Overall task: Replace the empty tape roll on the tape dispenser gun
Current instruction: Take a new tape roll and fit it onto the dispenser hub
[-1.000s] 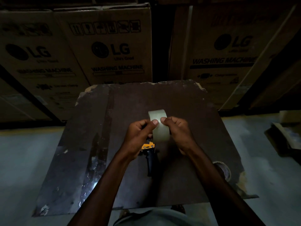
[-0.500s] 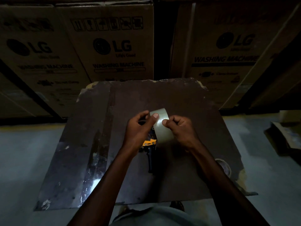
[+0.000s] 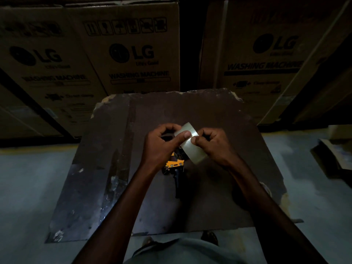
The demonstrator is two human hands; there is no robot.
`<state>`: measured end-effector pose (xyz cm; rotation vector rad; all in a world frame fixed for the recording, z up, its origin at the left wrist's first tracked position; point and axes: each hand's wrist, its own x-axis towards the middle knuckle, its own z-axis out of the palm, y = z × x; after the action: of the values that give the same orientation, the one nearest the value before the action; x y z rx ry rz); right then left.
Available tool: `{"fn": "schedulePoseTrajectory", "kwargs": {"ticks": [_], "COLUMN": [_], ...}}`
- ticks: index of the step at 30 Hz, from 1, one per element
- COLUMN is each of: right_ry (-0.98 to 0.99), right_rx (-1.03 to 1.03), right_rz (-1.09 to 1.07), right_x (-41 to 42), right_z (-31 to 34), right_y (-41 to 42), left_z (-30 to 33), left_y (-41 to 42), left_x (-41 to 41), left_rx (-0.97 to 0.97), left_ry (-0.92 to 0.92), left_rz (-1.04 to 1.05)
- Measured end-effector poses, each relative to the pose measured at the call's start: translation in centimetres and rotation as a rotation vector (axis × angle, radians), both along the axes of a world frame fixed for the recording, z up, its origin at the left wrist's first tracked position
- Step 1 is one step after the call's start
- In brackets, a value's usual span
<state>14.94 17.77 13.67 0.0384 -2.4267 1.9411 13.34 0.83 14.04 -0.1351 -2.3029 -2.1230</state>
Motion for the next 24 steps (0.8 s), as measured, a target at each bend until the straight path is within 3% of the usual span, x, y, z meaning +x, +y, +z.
{"fn": "schedulePoseTrajectory", "kwargs": {"ticks": [10, 18, 24], "right_ry": [0.042, 0.1, -0.254], "right_rx": [0.159, 0.209, 0.182], "right_rz": [0.008, -0.016, -0.106], "right_x": [-0.2, -0.4, -0.2], "right_z": [0.6, 0.3, 0.1], "right_y": [0.8, 1.2, 0.7], "left_z": [-0.6, -1.2, -1.4], "left_y": [-0.3, -0.1, 0.0], "left_x": [-0.3, -0.2, 0.3], "left_rx": [-0.085, -0.079, -0.049], "left_ry": [0.066, -0.025, -0.036], "left_rz": [-0.047, 0.043, 0.175]}}
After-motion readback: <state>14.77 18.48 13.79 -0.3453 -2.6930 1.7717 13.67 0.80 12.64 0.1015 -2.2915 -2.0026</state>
